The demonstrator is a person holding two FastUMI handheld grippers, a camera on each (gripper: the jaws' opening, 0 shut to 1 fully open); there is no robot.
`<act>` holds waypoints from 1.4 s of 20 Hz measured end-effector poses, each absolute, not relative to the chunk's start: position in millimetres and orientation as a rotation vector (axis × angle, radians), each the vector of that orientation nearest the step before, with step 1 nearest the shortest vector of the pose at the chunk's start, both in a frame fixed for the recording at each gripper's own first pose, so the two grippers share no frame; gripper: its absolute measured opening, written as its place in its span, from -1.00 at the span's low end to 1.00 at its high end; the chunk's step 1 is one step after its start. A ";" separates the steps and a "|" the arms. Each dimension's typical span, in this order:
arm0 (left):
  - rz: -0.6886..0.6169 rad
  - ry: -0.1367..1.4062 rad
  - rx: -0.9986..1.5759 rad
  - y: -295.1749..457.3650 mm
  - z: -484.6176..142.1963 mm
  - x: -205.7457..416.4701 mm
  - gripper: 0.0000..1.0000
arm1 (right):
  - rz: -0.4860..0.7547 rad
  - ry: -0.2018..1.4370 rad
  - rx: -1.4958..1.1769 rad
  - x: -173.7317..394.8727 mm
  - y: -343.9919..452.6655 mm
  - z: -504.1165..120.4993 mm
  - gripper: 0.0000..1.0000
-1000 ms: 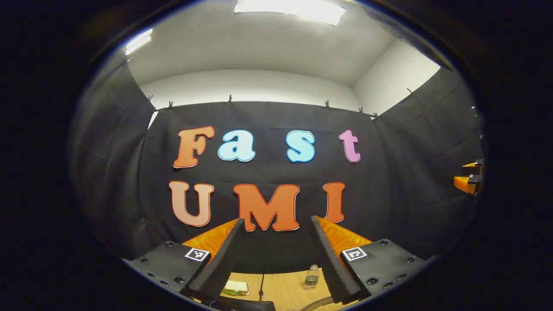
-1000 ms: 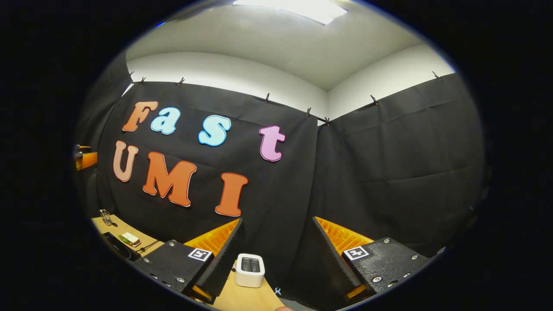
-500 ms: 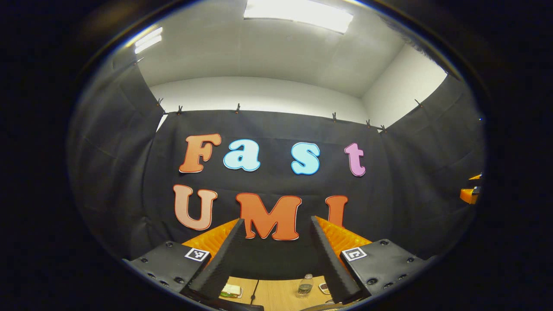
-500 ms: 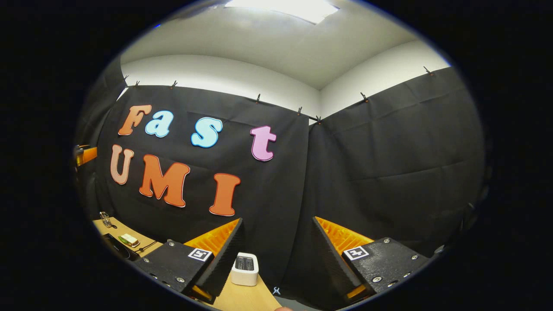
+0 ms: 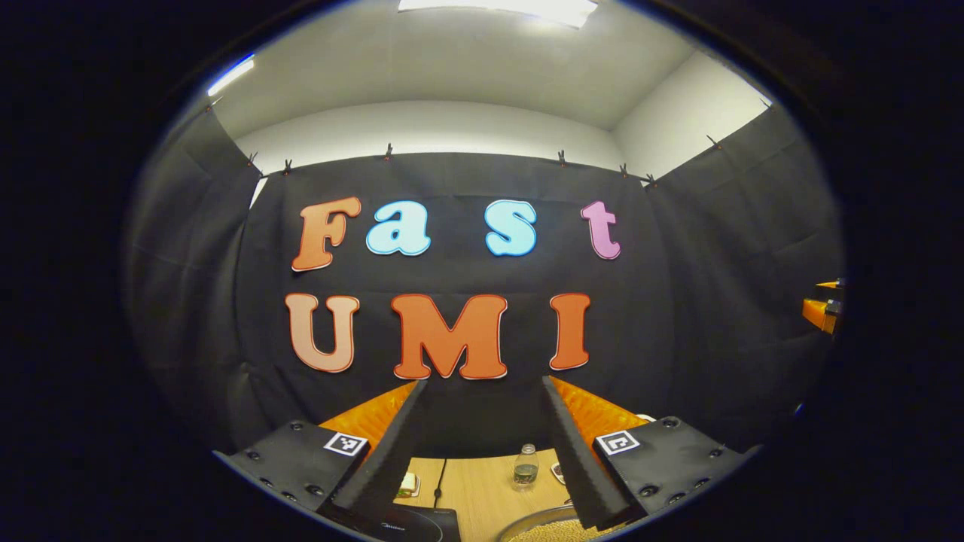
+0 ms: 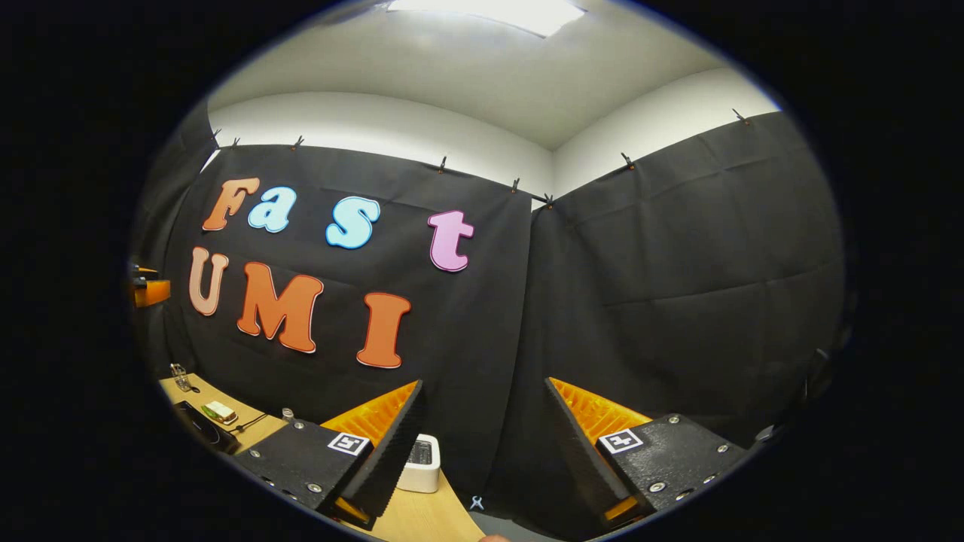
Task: First push the handle of the pot to place it horizontally, then grasp the pot with both hands and set it on the induction cooktop.
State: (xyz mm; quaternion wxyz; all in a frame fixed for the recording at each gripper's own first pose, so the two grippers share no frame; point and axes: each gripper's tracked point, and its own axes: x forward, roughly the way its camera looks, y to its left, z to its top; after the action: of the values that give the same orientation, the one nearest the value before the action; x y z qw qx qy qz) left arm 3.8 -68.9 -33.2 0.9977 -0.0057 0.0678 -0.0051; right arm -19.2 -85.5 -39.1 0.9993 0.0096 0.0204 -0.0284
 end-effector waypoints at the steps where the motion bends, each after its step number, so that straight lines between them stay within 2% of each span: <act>1: -0.012 0.171 -0.021 -72.1 -44.3 2.0 0.84 | -0.056 0.045 0.020 -20.2 -88.2 -42.7 0.90; 2: -0.014 0.214 -0.029 -74.8 -57.6 1.5 0.83 | -0.055 0.050 0.021 -20.4 -89.9 -46.2 0.90; 5: 0.010 0.389 -0.033 -82.0 -109.4 -6.8 0.10 | -0.055 0.066 0.025 -21.9 -99.0 -57.4 0.90; 6: 0.030 0.445 -0.034 -83.3 -127.6 -12.5 -0.04 | -0.055 0.071 0.028 -22.2 -101.6 -60.6 0.94; 7: 0.048 0.510 -0.043 -84.5 -148.4 -16.3 -0.41 | -0.054 0.076 0.032 -22.6 -103.6 -63.9 0.90; 9: 0.035 0.674 -0.067 -98.8 -191.4 -30.2 -0.84 | -0.051 0.085 0.032 -24.7 -109.1 -71.8 0.90; 11: 0.043 0.848 -0.092 -105.9 -235.2 -53.6 -0.82 | -0.053 0.097 0.025 -26.3 -117.0 -80.1 0.90; 12: 0.048 0.914 -0.111 -111.5 -254.2 -67.6 -0.82 | -0.051 0.105 0.024 -27.5 -119.9 -84.5 0.94; 14: 0.064 1.020 -0.152 -118.7 -282.2 -91.6 -0.82 | -0.046 0.117 0.032 -29.5 -126.4 -91.7 0.90; 21: 0.136 1.299 -0.339 -160.0 -337.9 -161.1 -0.82 | -0.020 0.155 0.069 -29.7 -138.4 -118.2 0.90; 28: 0.273 1.546 -0.599 -189.1 -379.7 -236.3 -0.82 | 0.048 0.203 0.106 -26.5 -124.9 -146.9 0.90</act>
State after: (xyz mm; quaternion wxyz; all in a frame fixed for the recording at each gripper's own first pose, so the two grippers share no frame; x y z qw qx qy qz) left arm -236.3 -189.1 -379.7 0.6674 -0.2657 0.6850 0.1211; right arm -26.5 -124.9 -146.9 0.9932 0.0527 0.1012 0.0241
